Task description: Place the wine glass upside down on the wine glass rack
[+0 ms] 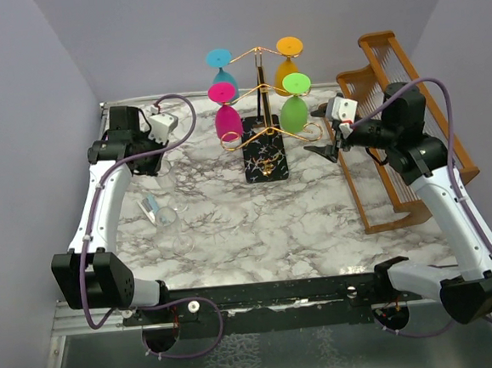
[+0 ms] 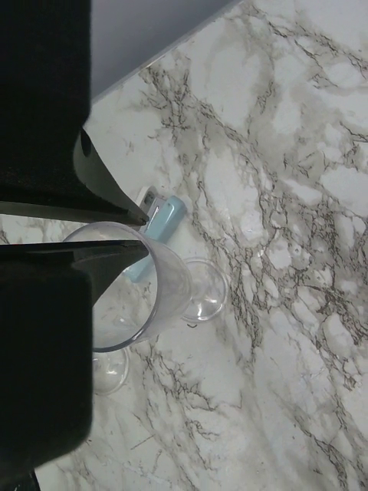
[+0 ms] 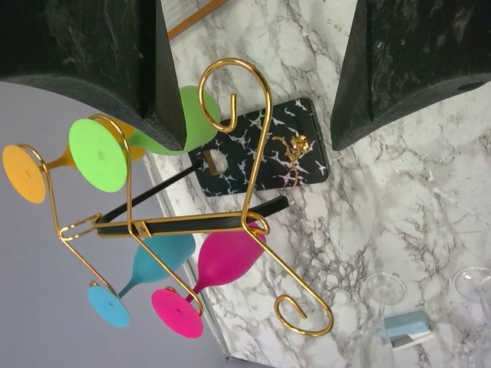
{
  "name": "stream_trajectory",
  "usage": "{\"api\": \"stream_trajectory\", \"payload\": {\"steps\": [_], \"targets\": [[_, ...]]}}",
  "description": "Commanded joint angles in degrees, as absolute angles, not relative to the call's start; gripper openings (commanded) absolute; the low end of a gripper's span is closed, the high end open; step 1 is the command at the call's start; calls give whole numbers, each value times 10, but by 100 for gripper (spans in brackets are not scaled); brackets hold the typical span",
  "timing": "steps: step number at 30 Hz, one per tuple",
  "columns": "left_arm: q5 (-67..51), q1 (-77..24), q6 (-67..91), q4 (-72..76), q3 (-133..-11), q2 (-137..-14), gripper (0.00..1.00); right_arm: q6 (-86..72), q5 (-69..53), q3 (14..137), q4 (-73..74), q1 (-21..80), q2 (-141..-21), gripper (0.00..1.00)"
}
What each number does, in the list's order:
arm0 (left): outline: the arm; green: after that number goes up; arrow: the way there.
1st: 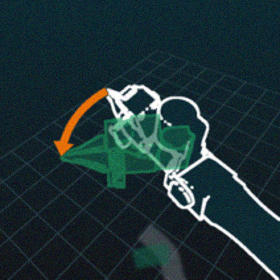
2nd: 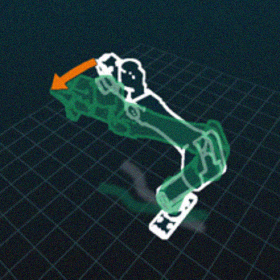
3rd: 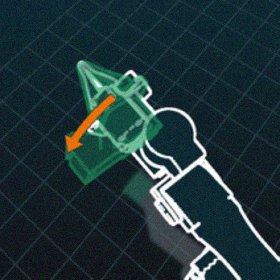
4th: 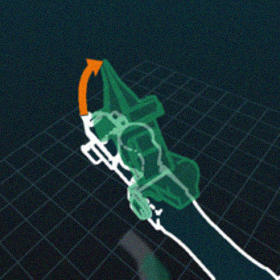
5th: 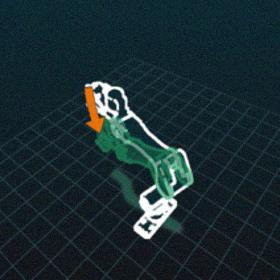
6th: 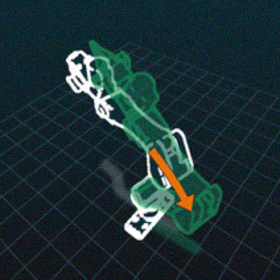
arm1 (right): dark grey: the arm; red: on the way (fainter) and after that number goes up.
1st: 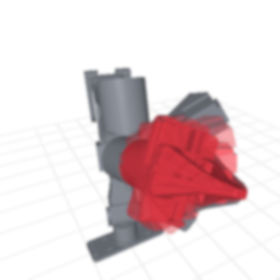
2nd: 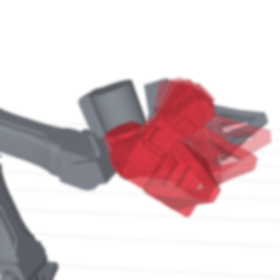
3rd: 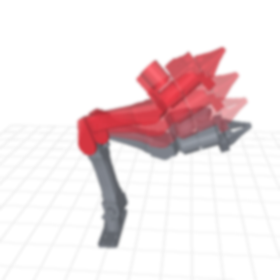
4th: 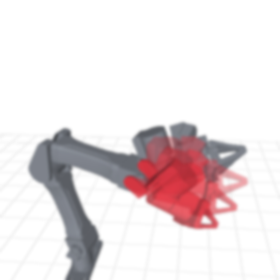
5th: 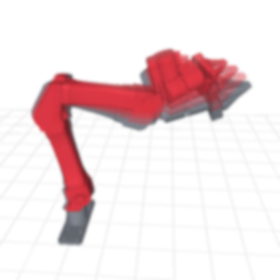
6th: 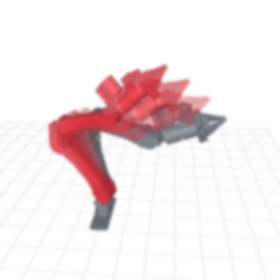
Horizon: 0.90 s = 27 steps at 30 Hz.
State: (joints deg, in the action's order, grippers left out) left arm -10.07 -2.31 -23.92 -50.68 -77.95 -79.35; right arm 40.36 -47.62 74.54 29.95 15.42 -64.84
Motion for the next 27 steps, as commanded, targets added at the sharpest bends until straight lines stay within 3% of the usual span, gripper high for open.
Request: {"api": "stream_trajectory", "payload": {"steps": [1,5,15,18,27], "targets": [[-152,-20,-231,-514,-790,-796,14,406,-463,738,289,156,-642,75],[-167,-19,-226,-524,-817,-791,0,405,-459,741,289,155,-638,76],[-71,-19,-226,-497,-889,-740,0,346,-364,732,224,149,-632,88],[-65,-19,-220,-482,-930,-724,0,335,-345,738,214,149,-632,99],[-192,-19,-128,-375,-998,-680,0,290,-328,758,200,149,-628,99]]}}
